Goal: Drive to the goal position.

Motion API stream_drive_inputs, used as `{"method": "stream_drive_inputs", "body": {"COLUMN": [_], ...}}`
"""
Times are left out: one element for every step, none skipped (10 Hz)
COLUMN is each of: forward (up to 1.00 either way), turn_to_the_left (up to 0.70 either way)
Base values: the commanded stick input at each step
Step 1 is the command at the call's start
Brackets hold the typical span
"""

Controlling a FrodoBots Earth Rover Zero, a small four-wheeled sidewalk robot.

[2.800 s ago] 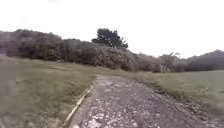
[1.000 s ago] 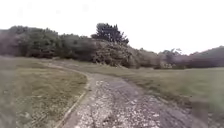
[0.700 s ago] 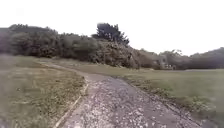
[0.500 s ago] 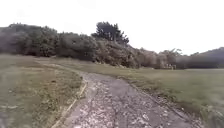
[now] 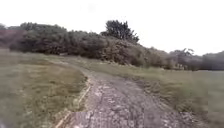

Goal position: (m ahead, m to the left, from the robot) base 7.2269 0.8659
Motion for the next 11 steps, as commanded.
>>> {"method": "stream_drive_inputs", "body": {"forward": [1.0,1.0,1.0,1.0,1.0,1.0,1.0,1.0,1.0,1.0,1.0], "turn_to_the_left": [0.0,0.0,0.0,0.0,0.0,0.0,-0.01,-0.01,-0.01,-0.01,-0.01]}}
